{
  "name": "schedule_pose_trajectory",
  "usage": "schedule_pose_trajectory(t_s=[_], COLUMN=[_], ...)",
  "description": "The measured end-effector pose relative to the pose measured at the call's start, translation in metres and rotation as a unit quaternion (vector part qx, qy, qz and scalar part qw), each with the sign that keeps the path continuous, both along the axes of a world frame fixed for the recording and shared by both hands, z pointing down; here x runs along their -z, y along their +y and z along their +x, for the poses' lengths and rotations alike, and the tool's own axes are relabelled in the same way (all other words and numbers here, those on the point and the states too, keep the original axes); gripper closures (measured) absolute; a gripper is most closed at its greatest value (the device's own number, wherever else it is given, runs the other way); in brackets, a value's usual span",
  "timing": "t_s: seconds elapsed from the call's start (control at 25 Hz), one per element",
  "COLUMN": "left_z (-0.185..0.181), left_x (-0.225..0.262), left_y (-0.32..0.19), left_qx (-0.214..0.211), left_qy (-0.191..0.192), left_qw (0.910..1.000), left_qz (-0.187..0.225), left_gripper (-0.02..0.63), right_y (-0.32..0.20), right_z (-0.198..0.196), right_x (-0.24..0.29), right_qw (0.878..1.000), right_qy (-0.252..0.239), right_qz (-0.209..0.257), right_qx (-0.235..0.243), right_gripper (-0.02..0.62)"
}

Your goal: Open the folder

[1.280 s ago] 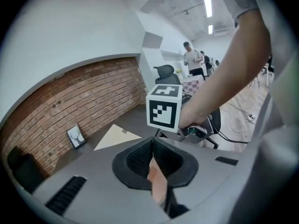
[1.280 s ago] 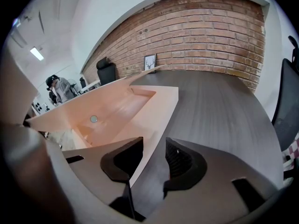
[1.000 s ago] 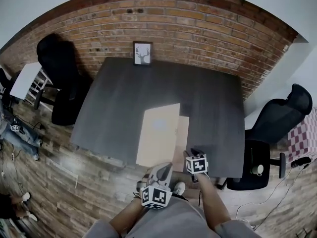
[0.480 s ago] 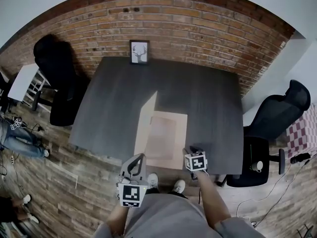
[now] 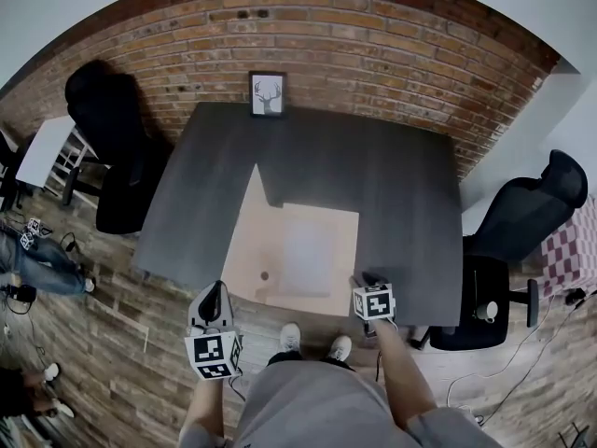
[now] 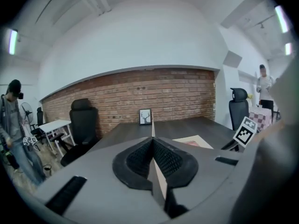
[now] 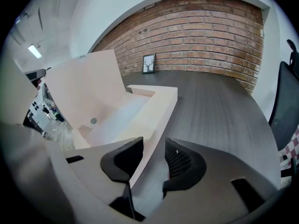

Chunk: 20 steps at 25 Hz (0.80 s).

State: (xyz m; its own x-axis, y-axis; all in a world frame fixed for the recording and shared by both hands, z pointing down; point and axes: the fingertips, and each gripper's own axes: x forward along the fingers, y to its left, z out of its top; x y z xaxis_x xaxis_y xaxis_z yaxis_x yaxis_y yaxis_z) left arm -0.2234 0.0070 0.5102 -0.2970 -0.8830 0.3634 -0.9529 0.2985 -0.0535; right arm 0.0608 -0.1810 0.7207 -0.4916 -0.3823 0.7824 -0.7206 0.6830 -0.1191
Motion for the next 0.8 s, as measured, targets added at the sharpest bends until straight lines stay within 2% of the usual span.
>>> schedule_pose_trajectory(t_s=[0.28, 0.8], left_z=[-0.067, -0.144], left_x=[-0.024, -0.095], left_y=[0.023, 0.054], left_qx=[0.084, 0.159], left_qy=[0.024, 0.032], left_qw=[0.9958, 0.9806], left_qz=[-0.027, -0.11], left_gripper=[0.604, 0.603], right_y=[0.001, 0.002], right_z=[0.001, 0.001], right_x=[0.0, 0.001], right_qw=[1.0, 1.0], right_qy=[0.003, 0.009], right_qz=[-0.002, -0.001], right_qx=[-0.012, -0.018], right_gripper=[0.469, 0.469])
